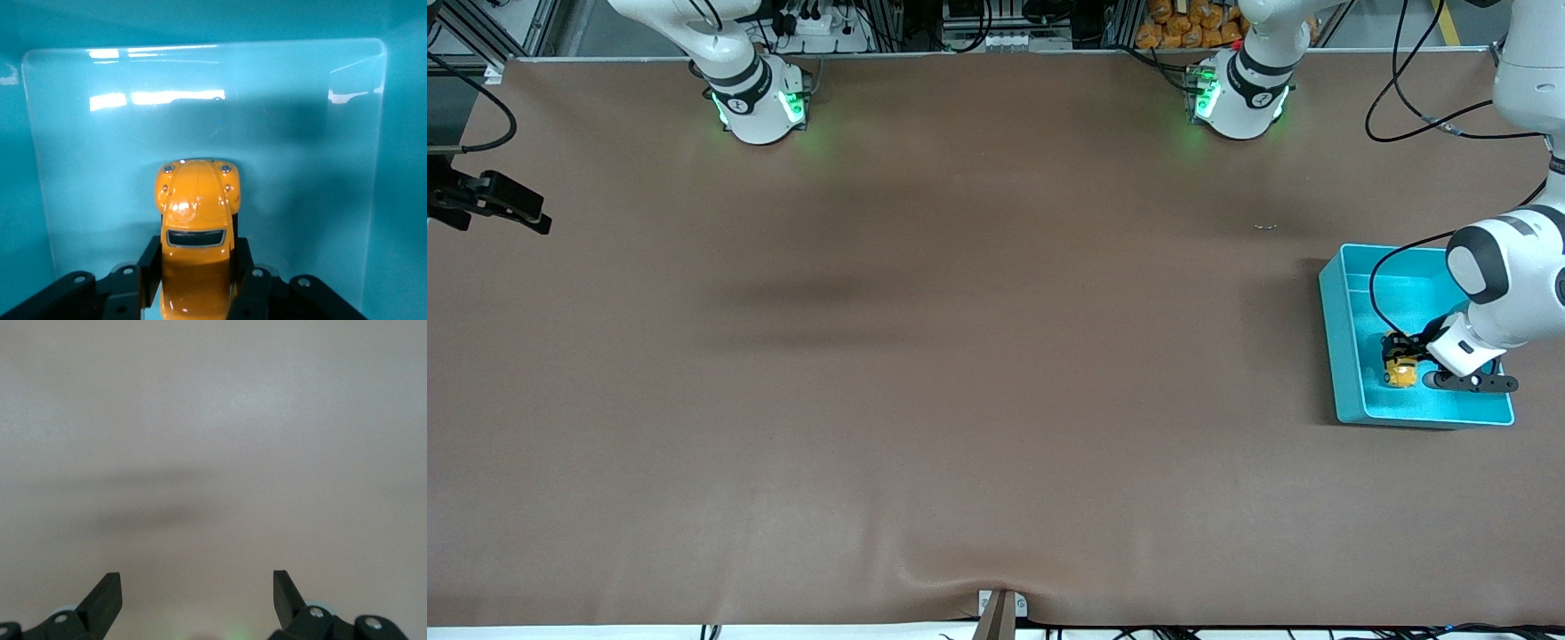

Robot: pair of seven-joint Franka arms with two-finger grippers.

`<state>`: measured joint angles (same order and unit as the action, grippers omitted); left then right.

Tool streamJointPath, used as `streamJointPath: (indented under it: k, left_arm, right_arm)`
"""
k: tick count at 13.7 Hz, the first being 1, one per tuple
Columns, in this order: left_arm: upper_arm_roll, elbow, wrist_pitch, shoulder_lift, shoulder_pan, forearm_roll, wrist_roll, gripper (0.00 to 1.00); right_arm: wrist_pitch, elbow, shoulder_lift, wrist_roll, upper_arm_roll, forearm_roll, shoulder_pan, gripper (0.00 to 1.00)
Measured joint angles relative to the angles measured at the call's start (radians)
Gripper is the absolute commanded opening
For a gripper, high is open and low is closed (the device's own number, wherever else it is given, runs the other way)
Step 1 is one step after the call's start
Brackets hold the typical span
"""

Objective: Wind and store yellow beetle car
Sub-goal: 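Lower the car into the teal bin and open the left gripper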

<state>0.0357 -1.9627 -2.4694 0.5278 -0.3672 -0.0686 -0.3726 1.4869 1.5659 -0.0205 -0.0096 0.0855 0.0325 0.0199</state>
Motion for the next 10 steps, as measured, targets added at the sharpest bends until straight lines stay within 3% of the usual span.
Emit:
streamJointPath:
  k: [1,2,10]
  left_arm:
    - [0.000,0.000,0.000,0.001,0.000,0.000,0.000,0.84]
    - [0.000,0.000,0.000,0.002,0.000,0.000,0.000,1.00]
    - [0.001,0.005,-0.002,0.002,0.000,0.000,0.000,1.00]
  right_arm:
    - [0.000,0.000,0.000,0.000,0.000,0.000,-0.004,1.00]
    - [0.000,0.000,0.000,-0.001,0.000,0.000,-0.007,1.00]
    - [0.000,0.000,0.000,-0.001,0.000,0.001,-0.017,1.00]
